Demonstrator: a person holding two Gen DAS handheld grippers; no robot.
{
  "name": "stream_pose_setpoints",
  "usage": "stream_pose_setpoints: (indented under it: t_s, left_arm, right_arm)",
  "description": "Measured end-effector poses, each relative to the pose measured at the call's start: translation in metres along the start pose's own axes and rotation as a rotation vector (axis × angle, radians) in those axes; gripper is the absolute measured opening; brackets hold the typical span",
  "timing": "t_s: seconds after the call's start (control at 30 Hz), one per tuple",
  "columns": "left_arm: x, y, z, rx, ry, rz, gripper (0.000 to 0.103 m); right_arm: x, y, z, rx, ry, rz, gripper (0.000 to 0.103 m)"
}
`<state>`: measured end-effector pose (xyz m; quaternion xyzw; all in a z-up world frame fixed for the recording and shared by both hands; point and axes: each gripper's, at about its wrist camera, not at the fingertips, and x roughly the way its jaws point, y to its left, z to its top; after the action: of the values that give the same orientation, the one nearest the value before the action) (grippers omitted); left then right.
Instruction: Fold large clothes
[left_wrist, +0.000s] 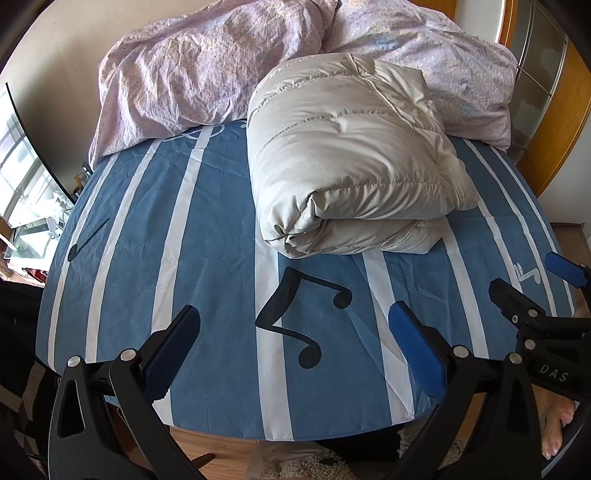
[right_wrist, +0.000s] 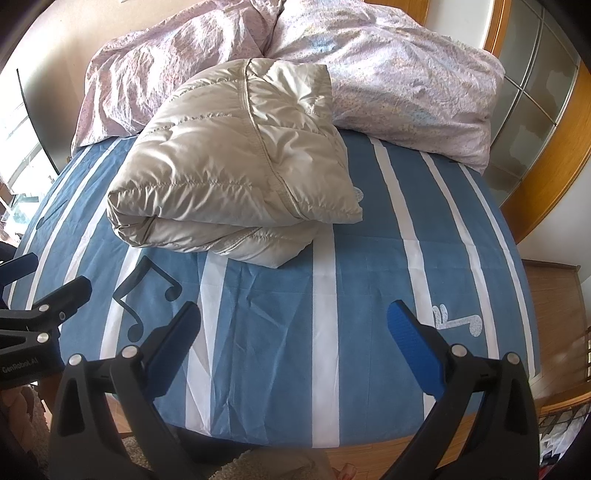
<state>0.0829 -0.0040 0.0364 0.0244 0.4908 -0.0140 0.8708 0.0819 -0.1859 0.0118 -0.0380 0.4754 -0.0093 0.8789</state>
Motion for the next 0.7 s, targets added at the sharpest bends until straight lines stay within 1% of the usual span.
stream_pose_setpoints:
  t_s: [0.7]
  left_arm:
    - [0.0013,-0.0022,0.0009,0.003,0.003,-0.004,0.102]
  right_arm:
    - [0.0003,-0.0036,0.0013,0.000,0.003,0.004,0.101]
